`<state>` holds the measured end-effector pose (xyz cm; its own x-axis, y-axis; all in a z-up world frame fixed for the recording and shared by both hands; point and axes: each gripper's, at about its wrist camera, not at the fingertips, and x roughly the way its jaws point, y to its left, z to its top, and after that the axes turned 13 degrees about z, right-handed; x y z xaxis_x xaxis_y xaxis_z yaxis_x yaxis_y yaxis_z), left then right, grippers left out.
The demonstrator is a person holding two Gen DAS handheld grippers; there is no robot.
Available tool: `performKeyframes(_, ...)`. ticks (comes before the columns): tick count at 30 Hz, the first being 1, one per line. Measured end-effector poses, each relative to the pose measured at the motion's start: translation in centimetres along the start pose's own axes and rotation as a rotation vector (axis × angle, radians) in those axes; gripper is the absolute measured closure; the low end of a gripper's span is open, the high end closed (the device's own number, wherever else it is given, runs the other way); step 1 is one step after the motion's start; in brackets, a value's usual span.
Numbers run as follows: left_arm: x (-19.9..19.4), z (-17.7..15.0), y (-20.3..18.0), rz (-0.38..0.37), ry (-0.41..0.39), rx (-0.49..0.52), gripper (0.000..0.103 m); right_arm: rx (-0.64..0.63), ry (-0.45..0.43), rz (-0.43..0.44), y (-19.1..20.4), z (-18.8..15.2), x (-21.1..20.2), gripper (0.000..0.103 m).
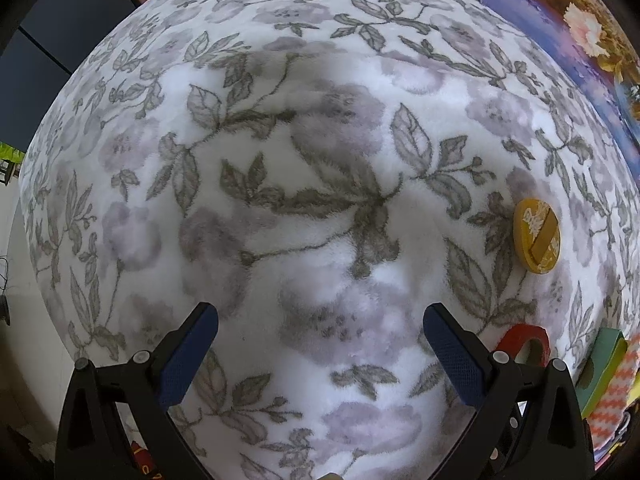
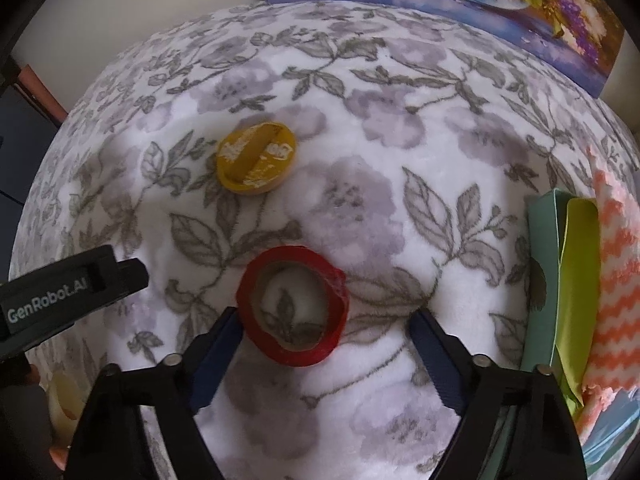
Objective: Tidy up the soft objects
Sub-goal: 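Grasp the red tape roll with the right tool, then grasp the yellow round disc with the left tool while right tool holds the tape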
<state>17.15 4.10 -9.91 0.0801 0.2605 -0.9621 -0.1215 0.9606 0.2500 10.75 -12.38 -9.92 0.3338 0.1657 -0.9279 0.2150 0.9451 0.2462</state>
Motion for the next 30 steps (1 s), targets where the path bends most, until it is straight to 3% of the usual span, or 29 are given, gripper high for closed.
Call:
performKeyframes(10, -0.8, -0.1, -0.4, 0.000, -0.014, 0.013, 0.001, -0.013, -0.003, 0.066, 0.9, 0.2, -0.1, 0.049)
performKeyframes(20, -2.2, 0.4, -0.4, -0.038, -0.055, -0.026, 0.001, 0.016, -0.011, 0.100, -0.2, 0.2, -0.8, 0.051)
performKeyframes(30, -3.9, 0.8, -2.2, -0.096, -0.124, -0.013, 0.001, 0.078, -0.067, 0.065, -3.3, 0.7, -3.2, 0.051)
